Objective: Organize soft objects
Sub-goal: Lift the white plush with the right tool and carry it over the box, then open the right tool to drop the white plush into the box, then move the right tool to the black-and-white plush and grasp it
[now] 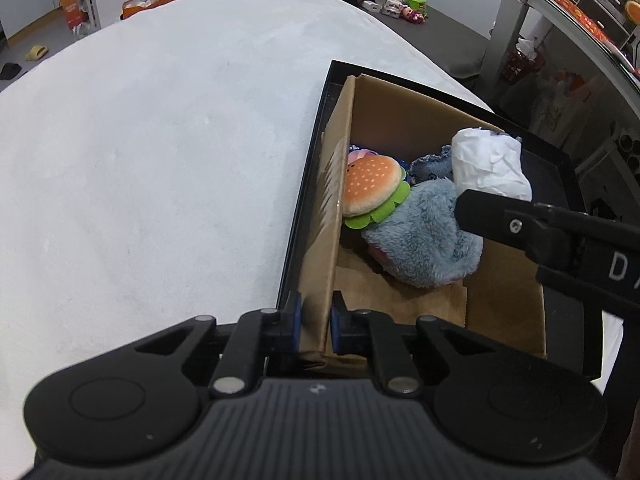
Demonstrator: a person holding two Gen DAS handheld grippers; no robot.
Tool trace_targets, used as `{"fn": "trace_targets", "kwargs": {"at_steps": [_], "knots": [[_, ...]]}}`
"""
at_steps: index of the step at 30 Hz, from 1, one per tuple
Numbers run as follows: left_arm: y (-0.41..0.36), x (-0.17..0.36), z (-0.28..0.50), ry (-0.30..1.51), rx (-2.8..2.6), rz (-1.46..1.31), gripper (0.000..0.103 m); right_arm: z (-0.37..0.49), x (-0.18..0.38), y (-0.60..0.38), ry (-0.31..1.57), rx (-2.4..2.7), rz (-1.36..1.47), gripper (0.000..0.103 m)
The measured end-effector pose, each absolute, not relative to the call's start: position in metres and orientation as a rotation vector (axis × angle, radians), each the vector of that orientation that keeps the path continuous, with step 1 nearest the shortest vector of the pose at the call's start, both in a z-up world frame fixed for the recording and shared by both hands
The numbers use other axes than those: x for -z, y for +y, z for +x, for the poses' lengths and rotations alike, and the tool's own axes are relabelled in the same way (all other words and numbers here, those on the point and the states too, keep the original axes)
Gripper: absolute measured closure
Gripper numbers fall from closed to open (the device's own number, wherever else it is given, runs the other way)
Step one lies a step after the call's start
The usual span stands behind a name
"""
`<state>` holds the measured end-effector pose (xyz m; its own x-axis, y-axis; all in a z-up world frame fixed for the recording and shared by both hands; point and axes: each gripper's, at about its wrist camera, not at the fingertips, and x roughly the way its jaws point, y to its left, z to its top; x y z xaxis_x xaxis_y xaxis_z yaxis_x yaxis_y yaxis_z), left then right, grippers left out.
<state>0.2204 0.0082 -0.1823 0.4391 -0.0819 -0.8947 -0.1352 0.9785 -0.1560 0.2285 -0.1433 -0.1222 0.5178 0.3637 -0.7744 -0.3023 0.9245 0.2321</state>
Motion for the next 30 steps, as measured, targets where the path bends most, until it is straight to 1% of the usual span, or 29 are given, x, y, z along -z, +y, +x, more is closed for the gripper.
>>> {"fn": "trace_targets", "kwargs": {"at_steps": [5, 7, 12, 20, 25, 30], "knots": [[0.013, 0.183, 0.22, 1.12, -0.023, -0.237, 0.09, 0.228, 0.126, -0.132, 0.959, -0.416, 0.066, 0.067], [0.014, 0.183, 0.219, 1.12, -0.019, -0.241, 0.09, 0.228, 0.127, -0.128, 0.97, -0.42, 0.069, 0.064], [0.013, 0.183, 0.221, 1.123, -0.012, -0.238, 0.09, 0.227, 0.129, -0.129, 0.988, -0.415, 0.077, 0.062], [0.011, 0.181, 0.222, 1.133, -0.019, -0.235, 0.09, 0.221, 0.127, -0.149, 0.99, -0.378, 0.081, 0.06], [0.01, 0.177, 0.222, 1.135, -0.026, -0.218, 0.09, 0.22, 0.124, -0.167, 0.976, -0.354, 0.091, 0.056], [0.005, 0.171, 0.224, 1.13, -0.04, -0.189, 0.087, 0.222, 0.122, -0.19, 0.959, -0.32, 0.1, 0.054]]}}
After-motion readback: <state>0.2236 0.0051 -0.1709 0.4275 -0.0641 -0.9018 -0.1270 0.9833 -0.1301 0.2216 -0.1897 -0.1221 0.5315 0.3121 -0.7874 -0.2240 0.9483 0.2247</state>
